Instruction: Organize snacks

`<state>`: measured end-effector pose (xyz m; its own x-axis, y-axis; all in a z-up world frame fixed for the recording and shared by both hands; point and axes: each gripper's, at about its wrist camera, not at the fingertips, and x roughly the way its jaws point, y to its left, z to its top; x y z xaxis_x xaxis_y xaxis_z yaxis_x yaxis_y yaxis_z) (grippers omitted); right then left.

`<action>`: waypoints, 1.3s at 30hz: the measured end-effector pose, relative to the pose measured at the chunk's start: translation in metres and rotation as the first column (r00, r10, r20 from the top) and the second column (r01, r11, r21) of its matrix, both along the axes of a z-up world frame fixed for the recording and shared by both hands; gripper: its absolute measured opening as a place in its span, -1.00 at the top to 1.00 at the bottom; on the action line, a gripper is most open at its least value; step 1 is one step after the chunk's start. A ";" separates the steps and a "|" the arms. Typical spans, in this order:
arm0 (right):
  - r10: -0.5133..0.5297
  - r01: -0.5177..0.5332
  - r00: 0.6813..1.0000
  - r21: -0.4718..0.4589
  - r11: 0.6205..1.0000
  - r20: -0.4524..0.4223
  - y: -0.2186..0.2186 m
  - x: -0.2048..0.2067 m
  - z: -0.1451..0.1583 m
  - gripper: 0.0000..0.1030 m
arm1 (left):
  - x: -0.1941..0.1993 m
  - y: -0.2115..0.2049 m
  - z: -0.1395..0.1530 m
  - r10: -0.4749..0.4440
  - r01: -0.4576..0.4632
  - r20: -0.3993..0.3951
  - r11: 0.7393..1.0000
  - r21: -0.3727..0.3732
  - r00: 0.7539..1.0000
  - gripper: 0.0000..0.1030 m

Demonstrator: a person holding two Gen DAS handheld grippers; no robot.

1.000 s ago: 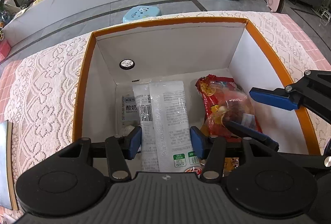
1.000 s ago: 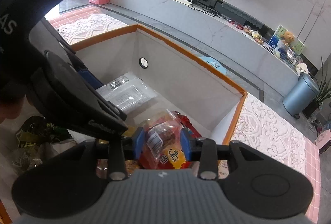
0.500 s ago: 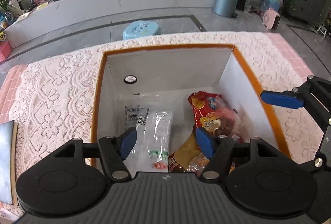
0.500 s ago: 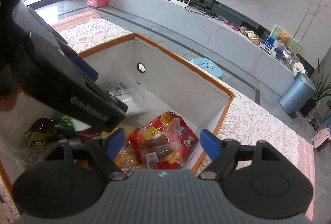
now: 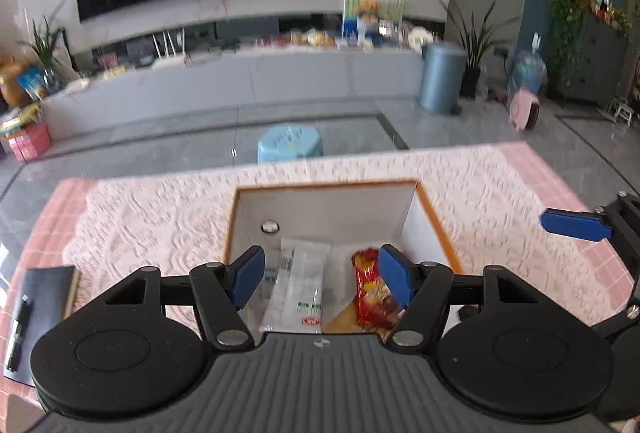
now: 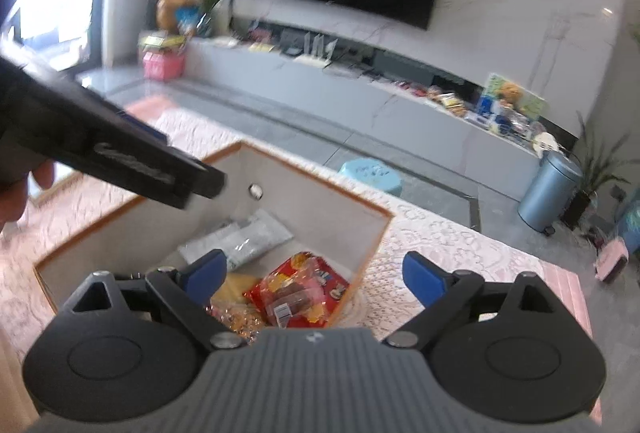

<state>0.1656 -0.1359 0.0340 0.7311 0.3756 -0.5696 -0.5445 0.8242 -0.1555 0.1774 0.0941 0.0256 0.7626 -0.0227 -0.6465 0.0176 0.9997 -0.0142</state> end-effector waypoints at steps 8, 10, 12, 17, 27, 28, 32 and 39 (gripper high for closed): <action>-0.142 0.137 0.990 0.159 0.978 0.024 -0.048 -0.038 0.027 -0.93 | -0.048 -0.018 0.023 0.040 -0.044 0.145 0.999 0.026 0.989 -0.50; -0.172 0.162 0.984 0.187 0.969 0.040 -0.058 -0.052 0.033 -0.93 | -0.060 -0.023 0.025 0.059 -0.067 0.182 0.997 0.035 0.981 -0.50; -0.196 0.180 0.979 0.204 0.962 0.063 -0.067 -0.066 0.039 -0.93 | -0.073 -0.028 0.025 0.071 -0.084 0.225 0.995 0.053 0.972 -0.50; -0.282 0.249 0.955 0.272 0.929 0.090 -0.085 -0.095 0.052 -0.93 | -0.094 -0.045 0.021 0.080 -0.124 0.282 0.982 0.143 0.956 -0.50; -0.326 0.286 0.940 0.288 0.914 0.102 -0.096 -0.140 0.043 -0.93 | -0.126 -0.057 0.011 0.101 -0.138 0.363 0.987 0.078 0.926 -0.51; -0.328 0.289 0.940 0.292 0.912 0.093 -0.097 -0.143 0.041 -0.93 | -0.130 -0.055 0.010 0.093 -0.122 0.367 0.991 0.056 0.926 -0.51; -0.336 0.301 0.939 0.307 0.903 0.067 -0.100 -0.155 0.032 -0.93 | -0.137 -0.051 0.004 0.103 -0.113 0.325 0.994 0.012 0.940 -0.52; -0.341 0.314 0.939 0.309 0.898 0.037 -0.099 -0.175 0.014 -0.93 | -0.143 -0.054 -0.011 0.073 -0.083 0.272 0.996 0.025 0.959 -0.51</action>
<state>-0.0098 -0.2345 0.0480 0.8834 0.2463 -0.3987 -0.2311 0.9691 0.0867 0.0342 0.0401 0.0144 0.9077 0.0632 -0.4149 -0.0622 0.9979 0.0161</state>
